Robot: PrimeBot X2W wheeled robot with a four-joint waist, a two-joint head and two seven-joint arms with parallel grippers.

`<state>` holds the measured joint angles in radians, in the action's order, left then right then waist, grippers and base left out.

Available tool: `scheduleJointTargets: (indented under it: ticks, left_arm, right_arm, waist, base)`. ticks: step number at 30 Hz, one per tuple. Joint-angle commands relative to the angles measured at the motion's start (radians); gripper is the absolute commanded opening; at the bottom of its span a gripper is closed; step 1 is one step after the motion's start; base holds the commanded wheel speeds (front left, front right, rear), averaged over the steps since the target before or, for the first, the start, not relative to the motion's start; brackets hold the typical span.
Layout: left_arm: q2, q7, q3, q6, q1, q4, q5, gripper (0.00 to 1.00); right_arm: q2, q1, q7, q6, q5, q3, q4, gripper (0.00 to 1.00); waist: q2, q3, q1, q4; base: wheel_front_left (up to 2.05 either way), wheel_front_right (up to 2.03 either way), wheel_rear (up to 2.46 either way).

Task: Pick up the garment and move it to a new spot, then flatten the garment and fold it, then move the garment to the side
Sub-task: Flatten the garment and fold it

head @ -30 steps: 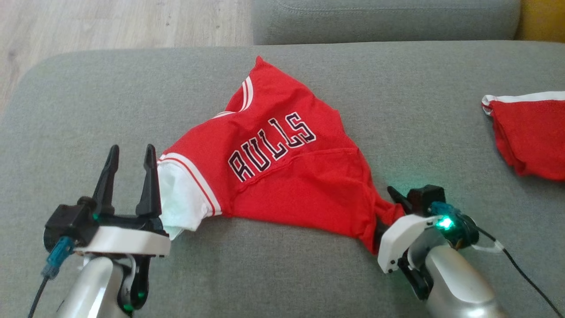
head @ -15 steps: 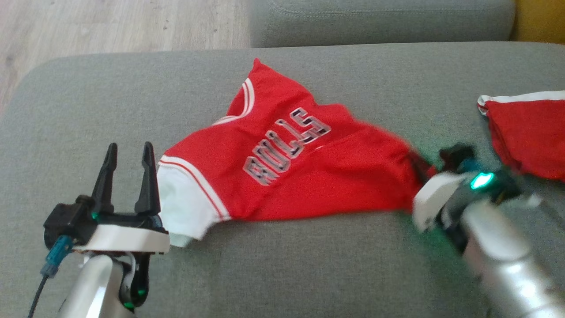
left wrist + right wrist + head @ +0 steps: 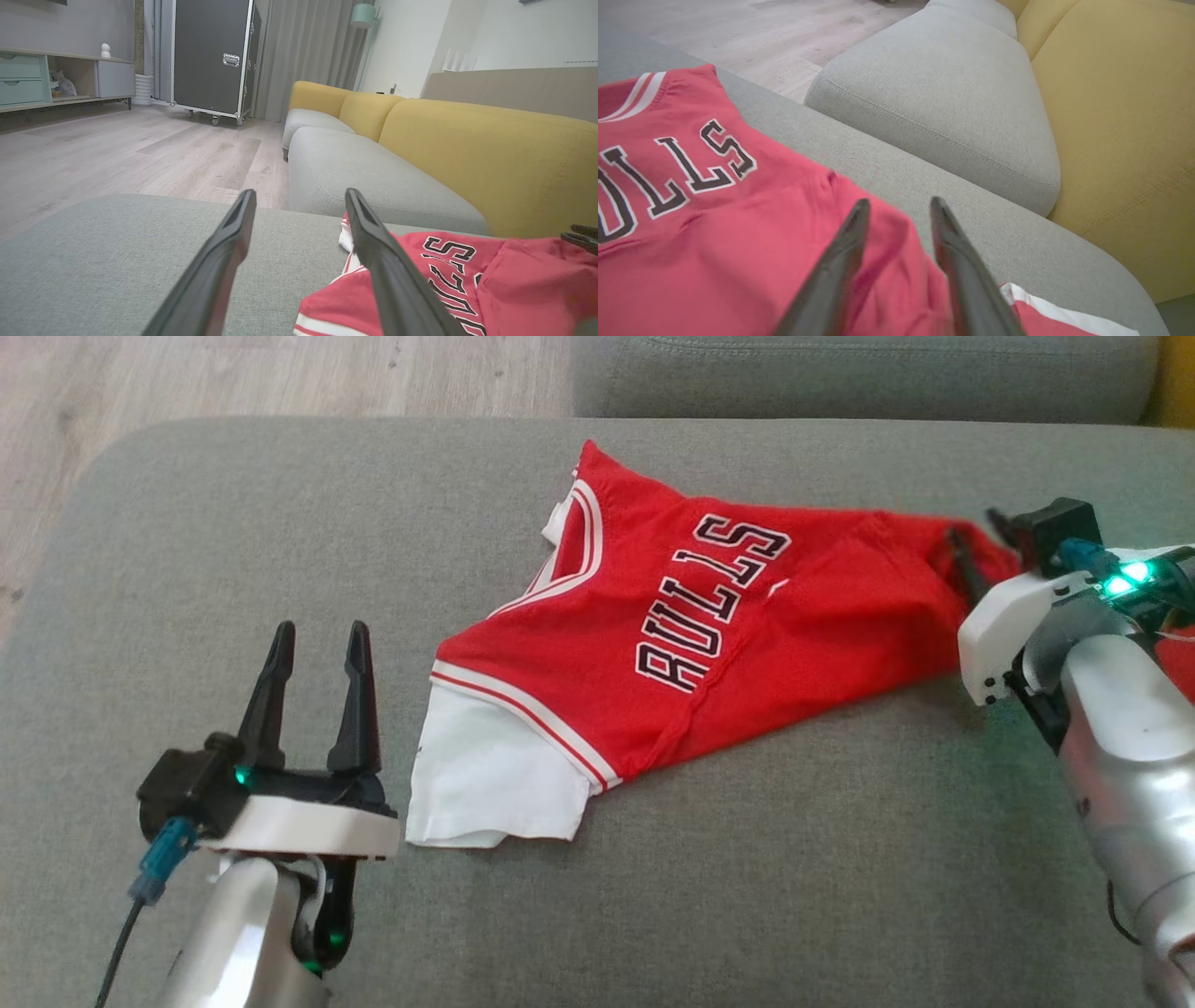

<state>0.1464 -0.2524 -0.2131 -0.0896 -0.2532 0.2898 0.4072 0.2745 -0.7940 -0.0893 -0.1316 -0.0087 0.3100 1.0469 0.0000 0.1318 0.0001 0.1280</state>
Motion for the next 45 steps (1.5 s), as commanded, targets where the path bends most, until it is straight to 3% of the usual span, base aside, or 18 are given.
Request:
scheduleJointTargets:
  ticks: [1,10,19,28,36,45]
  left_arm:
    - [0.009,-0.009,0.05,-0.006,-0.052,-0.022,-0.011,1.0]
    - [-0.005,-0.009,0.089,-0.021,-0.038,-0.032,-0.037,1.0]
    - [-0.033,-0.009,0.107,-0.03,0.002,-0.066,-0.061,1.0]
    - [-0.054,-0.009,0.095,-0.036,0.033,-0.072,-0.072,1.0]
    - [-0.062,-0.009,0.052,-0.039,0.003,-0.054,-0.075,1.0]
    - [-0.068,-0.009,0.012,-0.041,-0.037,-0.026,-0.067,1.0]
  right_arm:
    - [-0.008,-0.053,-0.032,0.001,0.009,0.005,-0.017,1.0]
    - [-0.089,-0.04,-0.164,0.001,0.088,-0.094,-0.072,1.0]
    - [-0.203,0.283,-0.172,0.001,0.161,-0.225,-0.483,1.0]
    - [-0.224,0.524,-0.172,0.001,0.208,-0.207,-0.66,1.0]
    - [-0.224,0.454,-0.148,0.001,0.119,-0.221,-0.635,1.0]
    - [-0.182,0.221,0.037,0.001,0.048,-0.274,-0.41,1.0]
  waist:
    - [0.0,0.001,-0.0001,-0.001]
    - [0.0,-0.03,-0.0001,-0.065]
    - [0.0,-0.052,-0.0001,-0.134]
    - [0.0,-0.039,-0.0001,-0.159]
    - [0.0,0.011,-0.0001,-0.115]
    - [0.0,0.06,-0.0001,-0.036]
  base:
    - [0.0,0.0,0.0]
    - [0.0,0.0,0.0]
    - [0.0,0.0,0.0]
    - [0.0,0.0,0.0]
    - [0.0,0.0,0.0]
    - [0.0,0.0,0.0]
